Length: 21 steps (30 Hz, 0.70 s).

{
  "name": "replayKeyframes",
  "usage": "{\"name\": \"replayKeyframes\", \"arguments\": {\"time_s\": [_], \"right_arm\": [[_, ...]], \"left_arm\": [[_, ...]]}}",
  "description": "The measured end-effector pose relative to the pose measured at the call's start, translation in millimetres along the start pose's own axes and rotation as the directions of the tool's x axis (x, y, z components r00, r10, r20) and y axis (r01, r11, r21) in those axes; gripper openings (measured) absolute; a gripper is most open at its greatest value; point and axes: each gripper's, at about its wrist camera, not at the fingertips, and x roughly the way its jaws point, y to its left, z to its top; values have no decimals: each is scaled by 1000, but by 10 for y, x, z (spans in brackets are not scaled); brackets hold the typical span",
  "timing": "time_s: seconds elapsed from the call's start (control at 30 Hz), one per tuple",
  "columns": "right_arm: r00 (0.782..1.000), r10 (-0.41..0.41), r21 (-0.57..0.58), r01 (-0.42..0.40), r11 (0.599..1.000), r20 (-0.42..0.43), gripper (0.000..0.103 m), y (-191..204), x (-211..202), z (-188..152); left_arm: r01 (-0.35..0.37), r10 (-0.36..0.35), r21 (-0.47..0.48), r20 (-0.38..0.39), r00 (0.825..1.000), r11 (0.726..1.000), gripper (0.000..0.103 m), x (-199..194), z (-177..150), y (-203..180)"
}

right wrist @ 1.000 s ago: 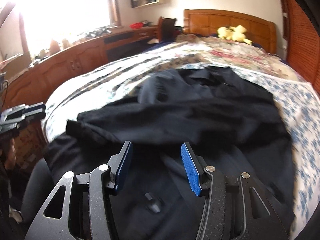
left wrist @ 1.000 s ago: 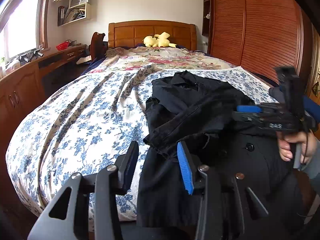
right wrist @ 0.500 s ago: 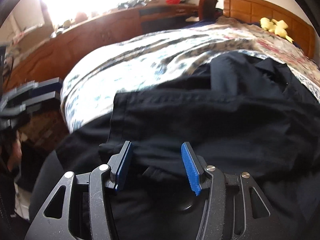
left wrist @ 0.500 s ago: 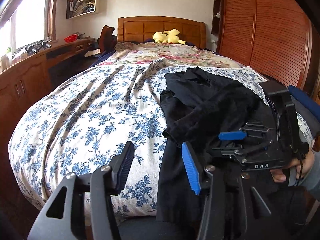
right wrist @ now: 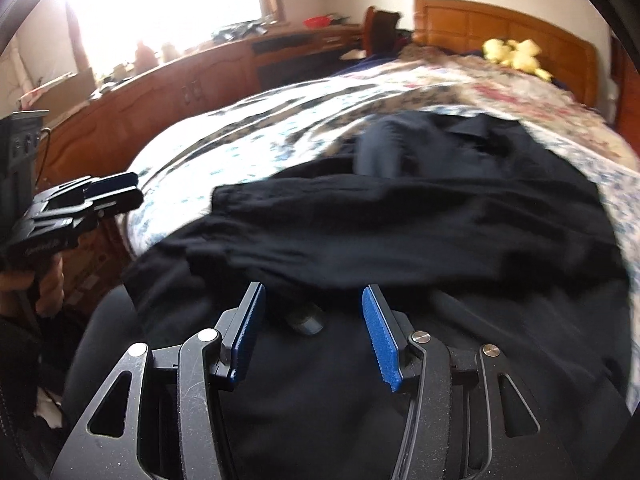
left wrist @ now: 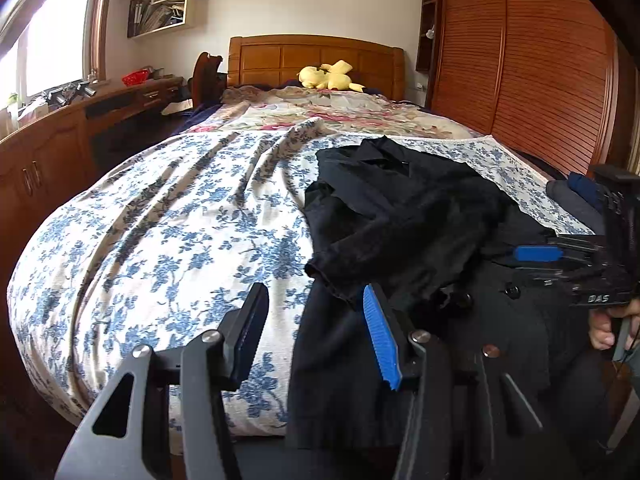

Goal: Fold large clothes

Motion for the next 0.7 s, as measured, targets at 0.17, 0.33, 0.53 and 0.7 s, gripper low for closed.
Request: {"name": "replayKeyframes", "arguments": {"time_s": [0.17, 0.33, 0.53, 0.7], "right_arm": [[987, -163, 67, 163, 984, -10, 52, -497, -480, -407], [963, -266, 195, 267, 944, -28, 52, -1026, -886, -765], [938, -339, 262, 345, 901, -70, 57, -1391, -1116, -1073], [930, -350, 265, 367, 892, -109, 58, -1454, -1104, -1163]], "left_arm": [[4, -3, 12, -5, 1000, 1000, 48, 98, 0, -84], [-15, 16, 26, -37, 999, 1000, 48, 274, 2, -141], [-28, 30, 28, -76, 997, 999, 48, 410, -46, -103], [-24, 29, 43, -109, 994, 999, 48, 452, -134, -64]]}}
